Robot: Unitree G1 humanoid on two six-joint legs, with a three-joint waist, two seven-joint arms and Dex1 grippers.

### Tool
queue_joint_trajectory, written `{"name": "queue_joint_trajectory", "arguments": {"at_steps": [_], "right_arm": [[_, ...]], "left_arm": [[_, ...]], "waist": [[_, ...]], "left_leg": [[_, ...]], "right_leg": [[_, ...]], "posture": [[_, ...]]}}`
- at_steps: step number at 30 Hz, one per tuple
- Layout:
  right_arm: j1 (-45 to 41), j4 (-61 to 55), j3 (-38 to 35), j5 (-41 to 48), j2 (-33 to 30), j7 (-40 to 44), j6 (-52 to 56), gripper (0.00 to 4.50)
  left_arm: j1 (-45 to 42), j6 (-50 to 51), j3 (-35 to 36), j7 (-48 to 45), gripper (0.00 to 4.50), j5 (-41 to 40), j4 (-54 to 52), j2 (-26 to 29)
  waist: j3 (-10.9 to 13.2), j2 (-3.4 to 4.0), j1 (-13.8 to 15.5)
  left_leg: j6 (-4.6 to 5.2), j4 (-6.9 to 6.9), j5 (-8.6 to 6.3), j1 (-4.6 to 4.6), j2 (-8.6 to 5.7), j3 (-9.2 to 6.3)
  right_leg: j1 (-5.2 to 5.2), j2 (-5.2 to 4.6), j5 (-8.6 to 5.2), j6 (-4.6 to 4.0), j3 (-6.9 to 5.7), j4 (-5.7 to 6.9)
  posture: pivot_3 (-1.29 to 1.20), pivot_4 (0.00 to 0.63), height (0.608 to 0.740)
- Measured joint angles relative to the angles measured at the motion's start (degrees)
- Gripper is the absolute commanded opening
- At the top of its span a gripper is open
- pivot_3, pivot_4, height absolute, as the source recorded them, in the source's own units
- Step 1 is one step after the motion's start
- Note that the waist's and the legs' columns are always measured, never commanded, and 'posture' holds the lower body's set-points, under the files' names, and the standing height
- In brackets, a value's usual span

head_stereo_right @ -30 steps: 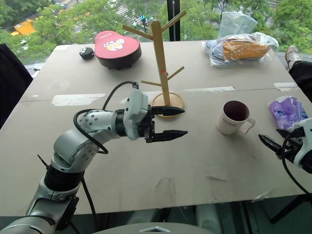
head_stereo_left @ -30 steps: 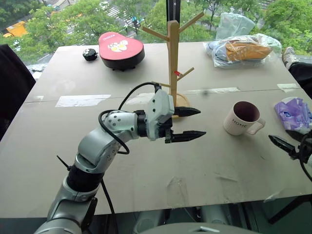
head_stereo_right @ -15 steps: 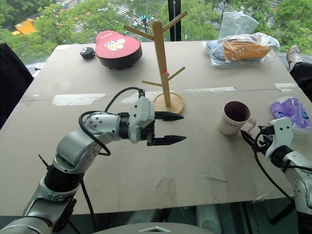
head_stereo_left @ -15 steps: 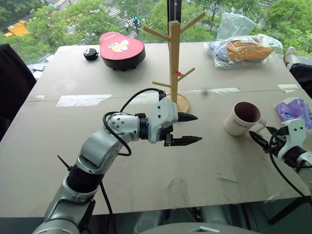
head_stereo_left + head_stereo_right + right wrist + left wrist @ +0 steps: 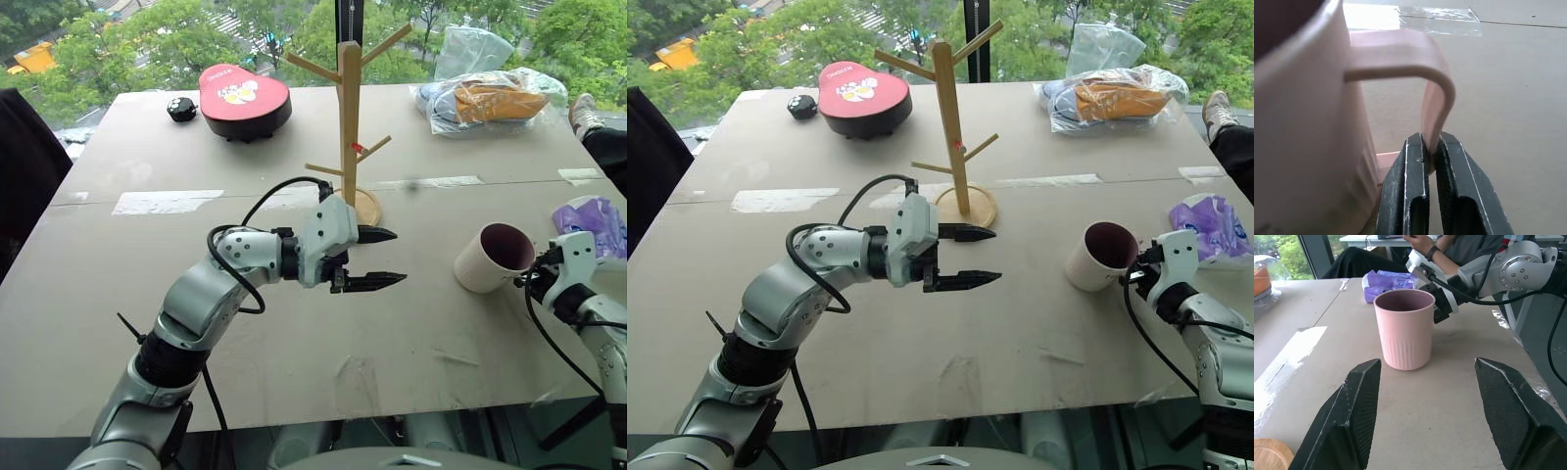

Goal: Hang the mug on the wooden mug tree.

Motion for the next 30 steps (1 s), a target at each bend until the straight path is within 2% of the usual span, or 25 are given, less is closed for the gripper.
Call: {"name": "queue_joint_trajectory", "arguments": {"at_steps": [6, 7, 11, 16, 19, 24, 30], "right_arm": [[-3.3, -1.5, 3.1, 0.3, -2.0, 3.5, 1.7, 0.14], [-5.9, -4.1, 5.8, 0.2, -4.5, 4.4, 4.4, 0.14], [-13.8, -12.1, 10.4, 0.8, -8.5, 5.9, 10.9, 0.14], [-30.1, -19.1, 18.0, 6.4, -10.9, 5.2, 32.3, 0.14], [-38.5, -20.9, 21.6, 7.6, -9.6, 3.3, 40.7, 0.14], [-50.7, -17.6, 25.2, 7.5, -3.1, -1.5, 51.6, 0.14], [-54.6, -14.6, 25.3, 6.7, 0.3, -4.0, 55.3, 0.14]], "left_arm": [[6.5, -4.6, 4.1, 2.3, 3.14, -0.7, 1.4, -4.5], [11.0, -7.7, 5.9, 2.7, 3.14, -0.8, 3.0, -6.6], [17.9, -15.1, 8.9, 3.5, 3.14, -1.3, 7.0, -12.1], [24.7, -27.3, 15.1, 3.0, 3.14, -1.2, 14.2, -16.2], [26.2, -31.2, 16.9, 2.5, 3.14, -1.4, 16.7, -17.5], [26.2, -35.0, 19.1, 0.8, 3.14, -4.3, 17.0, -18.7], [27.2, -37.5, 20.4, -1.6, 3.14, -6.6, 18.0, -19.0]], "waist": [[-0.1, 0.17, -0.4], [-0.1, 0.25, -0.9], [-0.1, 0.2, -0.8], [-0.2, 0.16, 0.0], [-0.2, 0.1, 0.7], [-0.2, 0.06, 0.5], [-0.2, 0.06, -0.1]], "left_leg": [[0.0, -0.01, 0.0, 0.0, 0.01, 0.07], [0.0, -0.01, 0.0, 0.01, 0.0, 0.09], [0.0, 0.04, 0.0, -0.05, 0.02, -0.07], [0.0, 0.09, 0.0, -0.14, 0.01, -0.1], [0.02, 0.13, -0.01, -0.28, 0.0, -0.17], [0.04, 0.2, -0.03, -0.31, -0.04, -0.15], [0.04, 0.2, -0.03, -0.31, -0.04, -0.14]], "right_leg": [[-0.06, 0.01, 0.0, 0.0, 0.08, 0.01], [-0.07, 0.01, 0.0, 0.0, 0.15, 0.01], [-0.06, 0.01, 0.01, -0.01, -0.04, 0.02], [-0.06, -0.03, 0.02, -0.04, -0.09, -0.04], [-0.08, -0.07, 0.02, -0.05, -0.2, -0.11], [-0.12, -0.08, 0.03, -0.05, -0.19, -0.07], [-0.14, -0.06, 0.03, -0.05, -0.18, -0.04]], "posture": [[0.0, 0.15, 0.74], [0.0, 0.15, 0.74], [0.0, 0.15, 0.74], [0.0, 0.15, 0.74], [0.0, 0.15, 0.74], [0.0, 0.15, 0.74], [0.0, 0.15, 0.74]]}}
